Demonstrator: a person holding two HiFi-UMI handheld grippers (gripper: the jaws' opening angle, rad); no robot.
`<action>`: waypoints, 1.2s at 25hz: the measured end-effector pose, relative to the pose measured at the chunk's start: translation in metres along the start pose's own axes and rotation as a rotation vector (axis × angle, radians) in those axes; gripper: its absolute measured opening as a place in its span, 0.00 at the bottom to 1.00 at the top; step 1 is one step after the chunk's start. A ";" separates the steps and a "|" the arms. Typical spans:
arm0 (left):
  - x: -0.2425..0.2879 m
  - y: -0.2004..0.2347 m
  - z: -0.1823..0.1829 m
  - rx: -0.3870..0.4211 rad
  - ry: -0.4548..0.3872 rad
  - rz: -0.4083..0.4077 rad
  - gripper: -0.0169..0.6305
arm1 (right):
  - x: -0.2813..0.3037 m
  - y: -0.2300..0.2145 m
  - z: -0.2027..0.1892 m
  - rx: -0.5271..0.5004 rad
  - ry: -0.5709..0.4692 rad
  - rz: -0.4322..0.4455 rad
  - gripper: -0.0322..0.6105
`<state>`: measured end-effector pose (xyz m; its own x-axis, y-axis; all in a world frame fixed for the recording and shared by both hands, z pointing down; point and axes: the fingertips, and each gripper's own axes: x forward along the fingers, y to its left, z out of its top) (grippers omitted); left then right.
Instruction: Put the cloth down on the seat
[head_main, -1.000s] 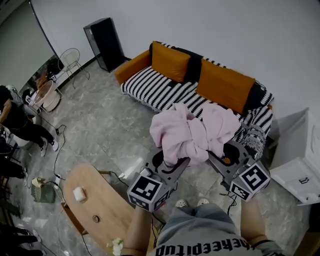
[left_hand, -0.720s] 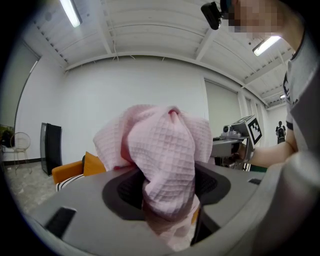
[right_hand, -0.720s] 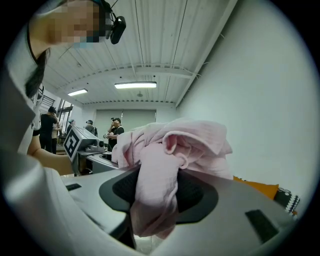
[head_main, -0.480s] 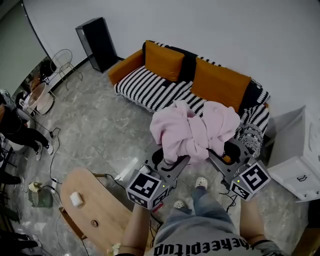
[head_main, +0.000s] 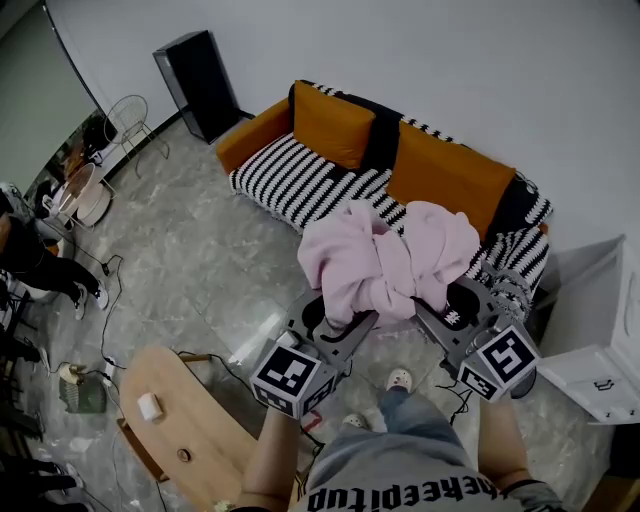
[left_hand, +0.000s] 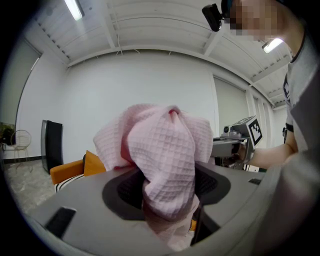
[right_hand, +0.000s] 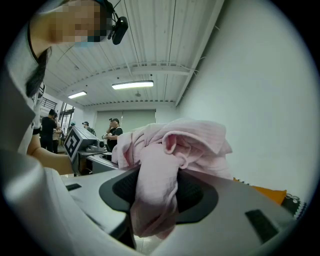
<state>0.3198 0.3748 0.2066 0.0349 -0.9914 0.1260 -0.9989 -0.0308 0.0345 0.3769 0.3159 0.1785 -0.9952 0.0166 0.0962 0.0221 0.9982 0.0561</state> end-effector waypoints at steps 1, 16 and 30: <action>0.004 0.001 0.000 -0.002 -0.001 0.001 0.46 | 0.001 -0.004 0.000 -0.002 -0.001 0.000 0.38; 0.158 0.031 0.030 -0.002 0.015 0.057 0.46 | 0.028 -0.166 0.000 0.020 -0.009 0.060 0.38; 0.192 0.060 0.029 -0.001 0.040 0.078 0.46 | 0.055 -0.203 -0.006 0.036 -0.028 0.082 0.38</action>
<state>0.2661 0.1790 0.2043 -0.0421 -0.9849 0.1677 -0.9986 0.0467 0.0239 0.3183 0.1142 0.1789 -0.9925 0.0991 0.0712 0.1002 0.9949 0.0131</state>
